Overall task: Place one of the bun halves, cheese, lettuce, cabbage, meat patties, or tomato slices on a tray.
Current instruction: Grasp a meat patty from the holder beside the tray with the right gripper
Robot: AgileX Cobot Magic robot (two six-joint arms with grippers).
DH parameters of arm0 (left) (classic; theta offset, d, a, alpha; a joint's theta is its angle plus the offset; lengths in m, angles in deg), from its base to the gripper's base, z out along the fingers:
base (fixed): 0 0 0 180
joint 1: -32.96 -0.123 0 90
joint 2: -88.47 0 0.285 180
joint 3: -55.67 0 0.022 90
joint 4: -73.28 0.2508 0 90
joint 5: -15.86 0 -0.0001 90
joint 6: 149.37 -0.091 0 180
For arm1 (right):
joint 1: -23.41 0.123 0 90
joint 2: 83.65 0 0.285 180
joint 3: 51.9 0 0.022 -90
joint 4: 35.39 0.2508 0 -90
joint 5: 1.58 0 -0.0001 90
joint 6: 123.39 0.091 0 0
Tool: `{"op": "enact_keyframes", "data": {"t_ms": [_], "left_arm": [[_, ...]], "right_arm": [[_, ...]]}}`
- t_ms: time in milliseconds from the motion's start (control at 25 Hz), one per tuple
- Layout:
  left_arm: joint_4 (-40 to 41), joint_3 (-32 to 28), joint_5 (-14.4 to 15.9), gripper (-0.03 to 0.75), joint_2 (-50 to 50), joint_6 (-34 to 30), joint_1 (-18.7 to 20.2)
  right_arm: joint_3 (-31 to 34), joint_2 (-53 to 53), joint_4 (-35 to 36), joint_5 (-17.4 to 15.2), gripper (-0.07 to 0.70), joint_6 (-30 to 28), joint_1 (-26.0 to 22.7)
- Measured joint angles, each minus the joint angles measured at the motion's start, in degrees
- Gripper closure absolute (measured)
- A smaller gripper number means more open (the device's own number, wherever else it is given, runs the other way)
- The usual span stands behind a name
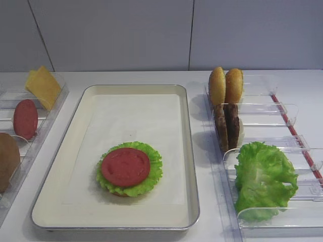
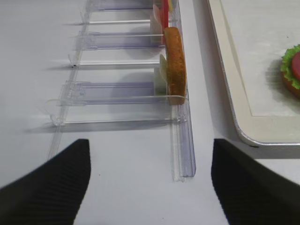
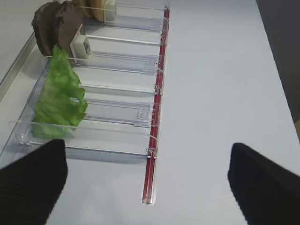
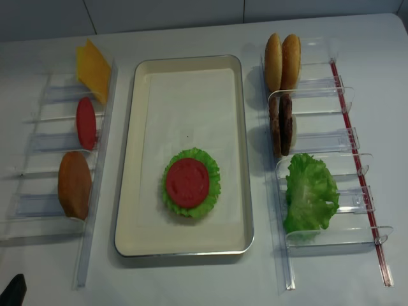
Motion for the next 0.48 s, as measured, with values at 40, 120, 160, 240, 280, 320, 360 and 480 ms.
{"op": "enact_keyframes", "data": {"t_ms": [40, 120, 160, 240, 280, 320, 360, 480], "left_arm": [[0.0, 0.0, 0.0, 0.183, 0.0, 0.0, 0.0], [0.0, 0.0, 0.0, 0.183, 0.0, 0.0, 0.0], [0.0, 0.0, 0.0, 0.183, 0.0, 0.0, 0.0], [0.0, 0.0, 0.0, 0.183, 0.0, 0.0, 0.0], [0.0, 0.0, 0.0, 0.183, 0.0, 0.0, 0.0], [0.0, 0.0, 0.0, 0.183, 0.0, 0.0, 0.0], [0.0, 0.0, 0.0, 0.183, 0.0, 0.0, 0.0], [0.0, 0.0, 0.0, 0.183, 0.0, 0.0, 0.0]], "right_arm": [[0.0, 0.0, 0.0, 0.0, -0.053, 0.0, 0.0], [0.0, 0.0, 0.0, 0.0, -0.053, 0.0, 0.0], [0.0, 0.0, 0.0, 0.0, -0.053, 0.0, 0.0], [0.0, 0.0, 0.0, 0.0, -0.053, 0.0, 0.0], [0.0, 0.0, 0.0, 0.0, -0.053, 0.0, 0.0], [0.0, 0.0, 0.0, 0.0, -0.053, 0.0, 0.0], [0.0, 0.0, 0.0, 0.0, -0.053, 0.0, 0.0], [0.0, 0.0, 0.0, 0.0, -0.053, 0.0, 0.0]]}}
